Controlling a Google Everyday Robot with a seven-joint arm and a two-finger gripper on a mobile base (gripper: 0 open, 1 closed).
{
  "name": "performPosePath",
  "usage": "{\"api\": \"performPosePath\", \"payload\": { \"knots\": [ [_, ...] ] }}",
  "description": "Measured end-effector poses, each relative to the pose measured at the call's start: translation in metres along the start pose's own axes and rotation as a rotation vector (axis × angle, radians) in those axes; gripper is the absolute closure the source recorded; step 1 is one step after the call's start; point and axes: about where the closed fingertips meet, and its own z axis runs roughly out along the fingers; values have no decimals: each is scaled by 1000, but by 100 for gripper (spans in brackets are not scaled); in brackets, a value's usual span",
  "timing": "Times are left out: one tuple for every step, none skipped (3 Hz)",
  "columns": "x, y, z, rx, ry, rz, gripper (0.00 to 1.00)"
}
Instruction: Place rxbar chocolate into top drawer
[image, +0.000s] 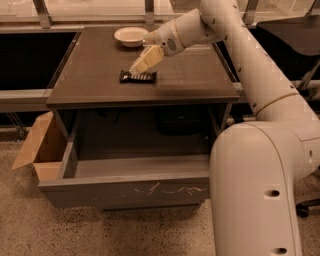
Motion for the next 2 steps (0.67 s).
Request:
{"api": "performPosePath", "payload": {
  "knots": [
    [11,-2,17,-14,16,-1,0],
    [21,-3,26,1,56,0,0]
  ]
}}
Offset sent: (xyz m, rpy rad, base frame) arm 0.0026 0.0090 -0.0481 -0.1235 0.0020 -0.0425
